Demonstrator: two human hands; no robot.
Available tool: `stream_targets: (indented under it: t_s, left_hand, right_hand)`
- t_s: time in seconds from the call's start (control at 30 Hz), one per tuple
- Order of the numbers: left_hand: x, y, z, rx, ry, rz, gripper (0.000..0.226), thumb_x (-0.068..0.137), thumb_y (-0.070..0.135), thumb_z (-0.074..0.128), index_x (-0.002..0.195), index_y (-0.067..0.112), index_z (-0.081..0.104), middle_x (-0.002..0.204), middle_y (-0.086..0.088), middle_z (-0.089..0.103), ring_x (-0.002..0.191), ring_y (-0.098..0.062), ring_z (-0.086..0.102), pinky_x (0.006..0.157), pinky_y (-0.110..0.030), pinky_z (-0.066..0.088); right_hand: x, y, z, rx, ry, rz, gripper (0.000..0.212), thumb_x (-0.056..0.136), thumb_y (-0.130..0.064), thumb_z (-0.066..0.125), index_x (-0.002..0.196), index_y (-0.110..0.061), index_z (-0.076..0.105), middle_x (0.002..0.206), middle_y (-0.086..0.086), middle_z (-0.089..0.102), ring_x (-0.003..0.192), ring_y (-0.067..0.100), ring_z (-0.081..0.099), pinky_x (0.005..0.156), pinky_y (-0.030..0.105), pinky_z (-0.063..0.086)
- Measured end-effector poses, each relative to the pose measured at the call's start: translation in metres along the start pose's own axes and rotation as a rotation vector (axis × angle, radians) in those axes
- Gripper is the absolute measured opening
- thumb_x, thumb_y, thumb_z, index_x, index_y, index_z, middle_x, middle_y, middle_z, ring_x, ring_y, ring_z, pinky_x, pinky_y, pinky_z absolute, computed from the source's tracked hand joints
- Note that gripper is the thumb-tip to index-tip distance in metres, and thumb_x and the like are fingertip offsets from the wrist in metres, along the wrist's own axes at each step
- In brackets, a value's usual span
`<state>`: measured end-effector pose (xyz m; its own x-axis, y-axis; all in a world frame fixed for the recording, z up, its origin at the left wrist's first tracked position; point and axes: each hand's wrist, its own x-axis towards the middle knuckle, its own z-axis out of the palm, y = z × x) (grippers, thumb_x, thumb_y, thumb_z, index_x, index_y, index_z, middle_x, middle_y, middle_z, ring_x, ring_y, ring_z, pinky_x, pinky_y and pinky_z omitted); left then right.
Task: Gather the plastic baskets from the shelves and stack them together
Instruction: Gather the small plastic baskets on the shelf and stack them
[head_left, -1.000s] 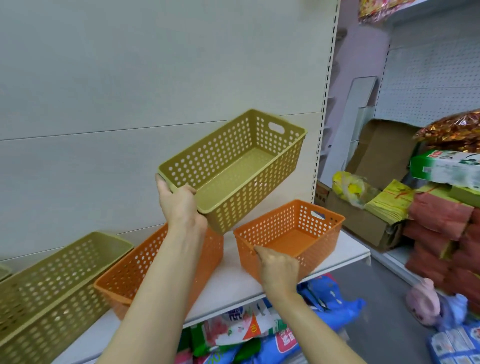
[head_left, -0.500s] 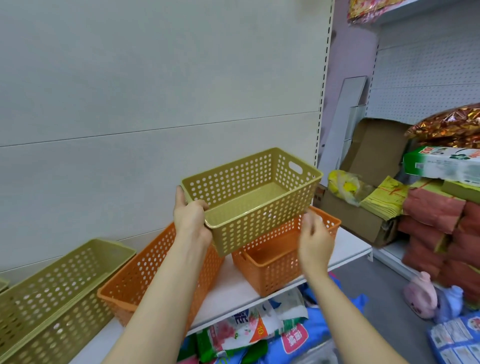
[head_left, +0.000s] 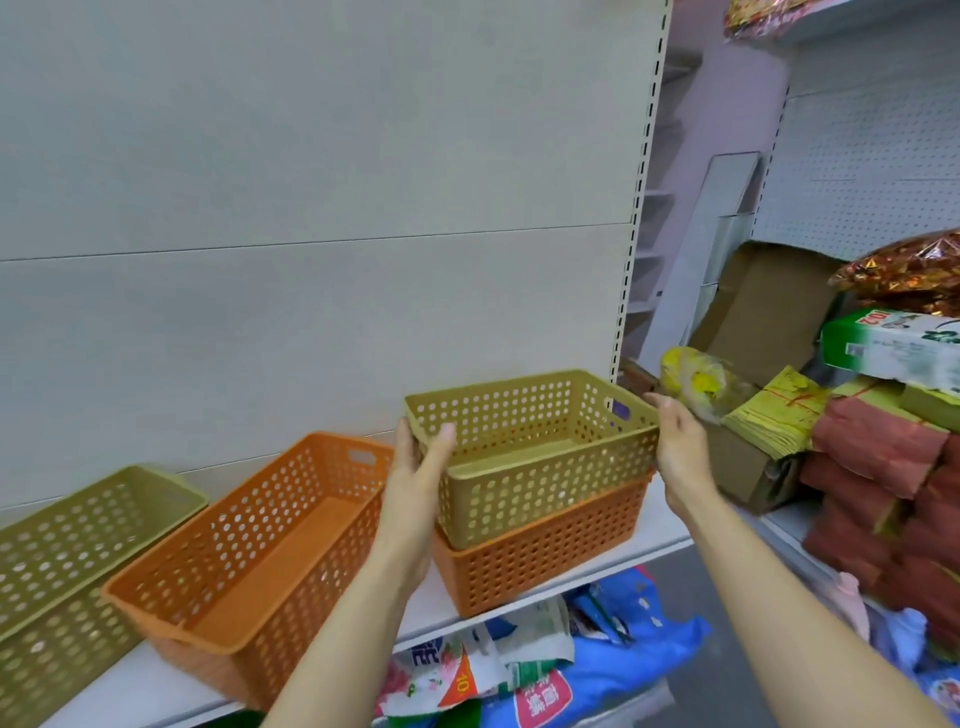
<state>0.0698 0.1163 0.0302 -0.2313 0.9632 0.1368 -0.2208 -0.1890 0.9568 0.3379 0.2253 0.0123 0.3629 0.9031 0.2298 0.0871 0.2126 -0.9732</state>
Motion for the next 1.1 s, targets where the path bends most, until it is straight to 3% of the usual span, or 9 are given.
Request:
stream_targets:
  t_s: [0.13,0.2,0.37,0.6,0.73,0.87,0.97,1.03,1.1]
  left_hand:
    - [-0.036,-0.049,0.005,0.484,0.120,-0.010,0.091,0.087,0.071,0.041,0.154,0.040,-0.012,0.165,0.010,-0.003,0.152,-0.015,0.004,0.123,-0.048,0.011]
    - [-0.042,-0.068,0.007,0.524,0.181,0.023,0.092,0.091,0.069,0.037,0.154,0.032,-0.018,0.165,0.009,-0.011,0.152,-0.014,-0.006,0.123,-0.047,0.006]
    - [-0.018,-0.079,0.005,0.592,0.252,0.132,0.085,0.089,0.071,0.043,0.157,0.029,0.012,0.162,0.006,0.024,0.148,-0.013,0.024,0.120,-0.046,0.025]
    - [0.015,-0.075,-0.006,0.772,0.203,0.193,0.084,0.089,0.074,0.033,0.152,0.018,0.030,0.148,-0.004,0.048,0.138,-0.021,0.044,0.113,-0.043,0.036]
    - [0.016,-0.074,-0.013,1.047,0.164,0.240,0.095,0.086,0.081,0.014,0.156,0.017,0.021,0.155,-0.008,0.038,0.143,-0.023,0.035,0.114,-0.042,0.034]
    - [0.007,-0.056,-0.021,1.441,0.154,0.229,0.084,0.094,0.068,0.017,0.158,0.013,0.016,0.165,-0.008,0.014,0.152,-0.023,0.011,0.123,-0.037,0.014]
    - [-0.004,-0.039,-0.033,1.692,0.171,0.218,0.080,0.097,0.065,0.014,0.158,0.013,0.011,0.166,-0.007,0.007,0.153,-0.023,0.003,0.123,-0.037,0.010]
    - [-0.013,-0.030,-0.048,1.781,0.188,0.212,0.078,0.098,0.063,0.016,0.157,0.011,0.015,0.165,-0.010,0.011,0.152,-0.026,0.007,0.123,-0.039,0.012]
    - [-0.025,-0.018,-0.068,1.794,0.243,0.242,0.076,0.099,0.060,0.024,0.151,0.006,0.035,0.158,-0.016,0.031,0.147,-0.033,0.027,0.119,-0.044,0.026]
  right_hand:
    - [-0.009,0.024,0.001,-0.052,-0.041,-0.007,0.030,0.102,-0.032,0.039,0.113,-0.020,0.064,0.113,0.002,0.065,0.102,0.019,0.059,0.079,0.032,0.044]
    - [-0.014,0.034,0.000,-0.044,-0.057,0.026,0.031,0.102,-0.033,0.040,0.119,-0.019,0.061,0.116,0.000,0.063,0.107,0.019,0.057,0.084,0.033,0.044]
    - [-0.027,0.044,-0.003,-0.134,-0.033,0.006,0.033,0.103,-0.032,0.037,0.126,-0.017,0.055,0.114,-0.002,0.057,0.104,0.015,0.050,0.083,0.031,0.037]
    - [-0.030,0.043,-0.002,-0.340,-0.016,-0.136,0.036,0.103,-0.030,0.035,0.126,-0.008,0.052,0.101,-0.001,0.053,0.088,0.016,0.047,0.072,0.031,0.032]
    - [-0.023,0.046,-0.004,-0.548,-0.012,-0.249,0.037,0.103,-0.028,0.034,0.123,-0.004,0.053,0.108,0.015,0.062,0.093,0.030,0.055,0.069,0.037,0.040]
    - [-0.020,0.043,-0.003,-0.796,0.046,-0.491,0.029,0.098,-0.016,0.046,0.120,0.000,0.055,0.112,0.022,0.062,0.107,0.040,0.054,0.092,0.048,0.042]
    - [-0.026,0.035,0.010,-0.858,0.011,-0.669,0.037,0.096,-0.025,0.042,0.120,0.000,0.056,0.112,0.020,0.063,0.110,0.038,0.054,0.104,0.049,0.035]
    - [-0.038,0.027,0.027,-0.851,-0.036,-0.757,0.049,0.095,-0.032,0.036,0.123,0.002,0.057,0.118,0.022,0.063,0.114,0.038,0.056,0.108,0.050,0.034]
    - [-0.055,0.019,0.048,-0.823,-0.108,-0.832,0.053,0.096,-0.035,0.035,0.127,0.002,0.056,0.124,0.021,0.061,0.120,0.035,0.054,0.111,0.049,0.032]
